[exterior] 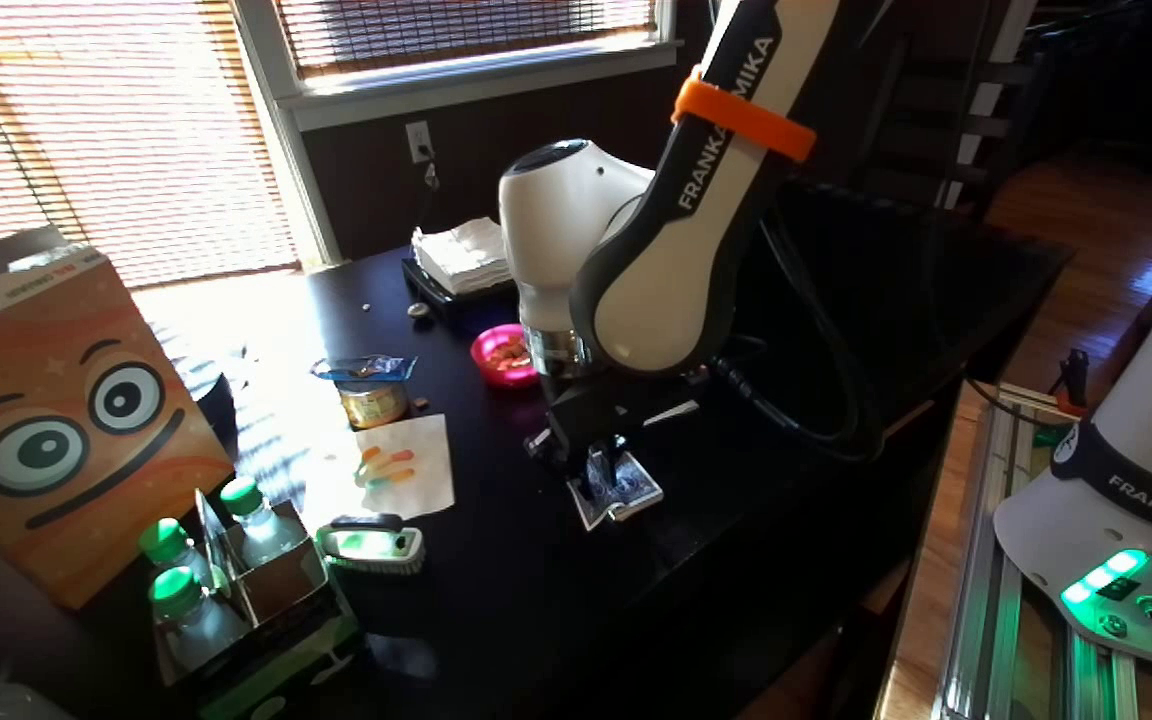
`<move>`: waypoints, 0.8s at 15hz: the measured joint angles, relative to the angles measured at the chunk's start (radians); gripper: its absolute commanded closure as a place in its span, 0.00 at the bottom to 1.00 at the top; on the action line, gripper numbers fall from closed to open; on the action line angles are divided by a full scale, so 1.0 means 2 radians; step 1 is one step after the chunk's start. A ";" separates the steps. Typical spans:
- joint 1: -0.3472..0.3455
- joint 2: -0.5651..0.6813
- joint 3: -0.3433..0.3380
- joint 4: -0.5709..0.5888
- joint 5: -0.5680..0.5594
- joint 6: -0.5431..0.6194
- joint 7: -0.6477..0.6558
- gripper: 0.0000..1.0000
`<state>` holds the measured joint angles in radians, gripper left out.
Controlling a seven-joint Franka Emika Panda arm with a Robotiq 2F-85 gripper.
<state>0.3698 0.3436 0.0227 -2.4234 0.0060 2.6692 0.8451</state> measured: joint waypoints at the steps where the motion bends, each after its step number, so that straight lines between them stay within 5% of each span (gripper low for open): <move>1: -0.001 -0.001 -0.001 -0.002 0.000 0.000 0.000 0.76; 4: -0.004 -0.005 -0.004 -0.005 0.000 0.000 0.001 0.65; 12: -0.015 -0.005 -0.009 -0.006 -0.001 0.000 0.002 0.70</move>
<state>0.3393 0.3330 0.0047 -2.4363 0.0039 2.6697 0.8484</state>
